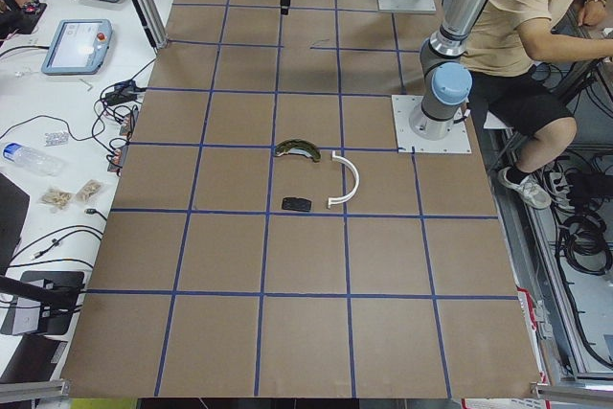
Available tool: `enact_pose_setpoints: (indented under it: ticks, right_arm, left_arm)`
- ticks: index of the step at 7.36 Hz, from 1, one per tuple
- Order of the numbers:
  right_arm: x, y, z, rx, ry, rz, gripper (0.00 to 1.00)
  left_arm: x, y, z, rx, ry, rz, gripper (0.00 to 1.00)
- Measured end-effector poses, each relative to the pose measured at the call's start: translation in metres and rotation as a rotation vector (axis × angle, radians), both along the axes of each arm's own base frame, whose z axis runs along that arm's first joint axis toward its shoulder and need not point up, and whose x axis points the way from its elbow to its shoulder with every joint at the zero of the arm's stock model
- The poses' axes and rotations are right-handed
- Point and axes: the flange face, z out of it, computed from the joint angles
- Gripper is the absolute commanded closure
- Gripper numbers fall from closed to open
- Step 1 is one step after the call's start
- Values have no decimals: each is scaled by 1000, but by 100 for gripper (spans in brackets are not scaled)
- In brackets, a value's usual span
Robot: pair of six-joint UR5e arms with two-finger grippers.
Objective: Place bearing gear from tray to pile
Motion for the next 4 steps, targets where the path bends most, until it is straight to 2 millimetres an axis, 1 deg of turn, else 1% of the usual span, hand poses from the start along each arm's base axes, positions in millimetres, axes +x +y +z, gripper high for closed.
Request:
enact_pose_setpoints:
  ticks: [1, 2, 3, 4]
  right_arm:
    - [0, 0, -1, 0, -1, 1, 53]
    - [0, 0, -2, 1, -2, -1, 58]
    - [0, 0, -4, 3, -5, -4, 70]
    - [0, 0, -5, 4, -6, -5, 76]
  left_arm:
    - [0, 0, -1, 2, 1, -1, 0]
    - [0, 0, -2, 2, 4, -1, 0]
    - [1, 0, -3, 2, 5, -1, 0]
    - [0, 0, -2, 1, 5, -1, 0]
